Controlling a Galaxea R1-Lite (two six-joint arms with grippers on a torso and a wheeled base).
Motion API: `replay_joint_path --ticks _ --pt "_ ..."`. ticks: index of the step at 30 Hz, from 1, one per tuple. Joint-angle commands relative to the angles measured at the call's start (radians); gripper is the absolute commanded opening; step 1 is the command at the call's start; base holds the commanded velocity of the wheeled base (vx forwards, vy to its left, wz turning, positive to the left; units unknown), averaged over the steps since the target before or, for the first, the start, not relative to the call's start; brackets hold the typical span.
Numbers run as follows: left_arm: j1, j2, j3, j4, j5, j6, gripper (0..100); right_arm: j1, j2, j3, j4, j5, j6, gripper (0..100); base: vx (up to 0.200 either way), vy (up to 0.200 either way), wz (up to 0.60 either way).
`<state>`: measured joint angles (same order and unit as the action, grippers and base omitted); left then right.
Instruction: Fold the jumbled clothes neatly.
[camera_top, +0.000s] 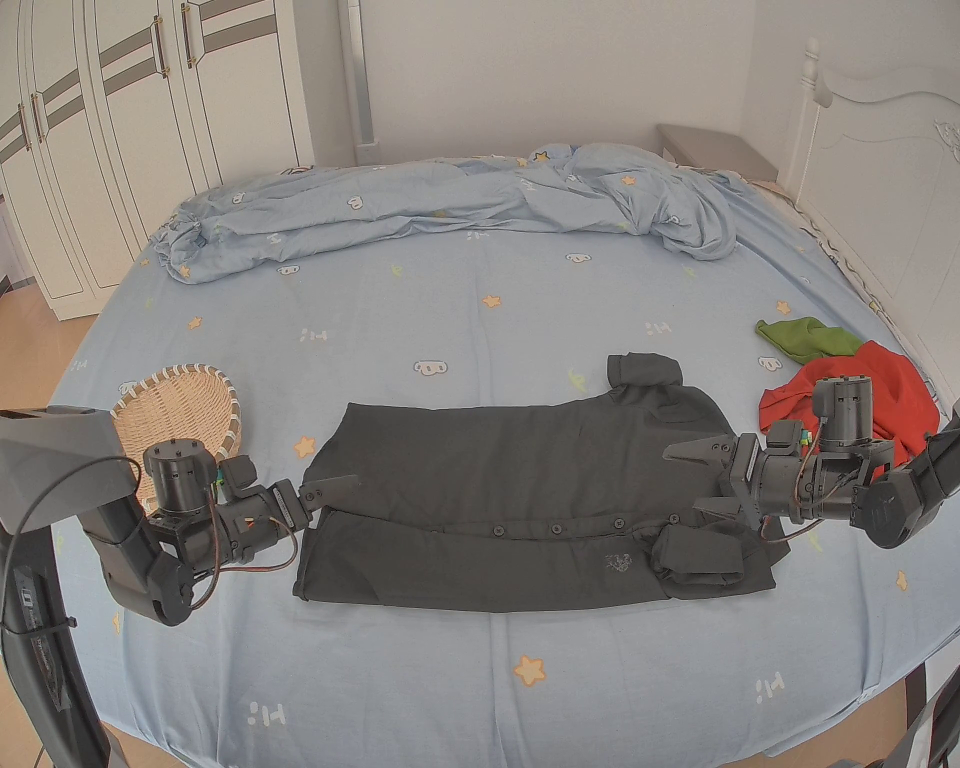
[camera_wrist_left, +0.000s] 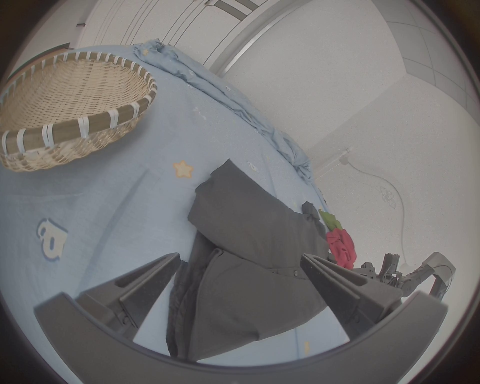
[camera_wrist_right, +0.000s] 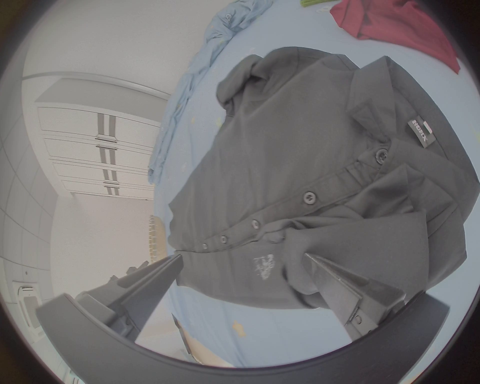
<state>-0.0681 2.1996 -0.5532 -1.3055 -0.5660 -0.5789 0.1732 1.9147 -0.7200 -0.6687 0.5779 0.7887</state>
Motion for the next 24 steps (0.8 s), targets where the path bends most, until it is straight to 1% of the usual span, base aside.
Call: replay_joint_path --ticks 1,6,10,20,24 --pt "-0.055 0.106 -0.131 -0.026 0.006 -0.038 100 -0.044 0.001 -0.009 -0.011 0.007 0.004 100 0.0 0.0 0.0" --pt "-0.056 0.186 -0.234 -0.017 0.015 -0.047 100 -0.064 -0.011 -0.01 -0.011 0.016 0.007 100 0.0 0.0 0.0" --pt "-0.045 0.256 -0.272 -0.027 0.021 -0.047 100 -0.066 -0.048 -0.003 -0.011 0.014 0.004 100 0.0 0.0 0.0" --pt "-0.036 0.266 -0.258 -0.029 0.021 -0.05 100 -0.064 -0.131 -0.007 -0.005 0.0 0.007 100 0.0 0.0 0.0" --pt "-0.035 0.238 -0.231 -0.044 0.02 -0.053 100 -0.064 -0.172 -0.009 0.001 -0.001 0.007 100 0.0 0.0 0.0"
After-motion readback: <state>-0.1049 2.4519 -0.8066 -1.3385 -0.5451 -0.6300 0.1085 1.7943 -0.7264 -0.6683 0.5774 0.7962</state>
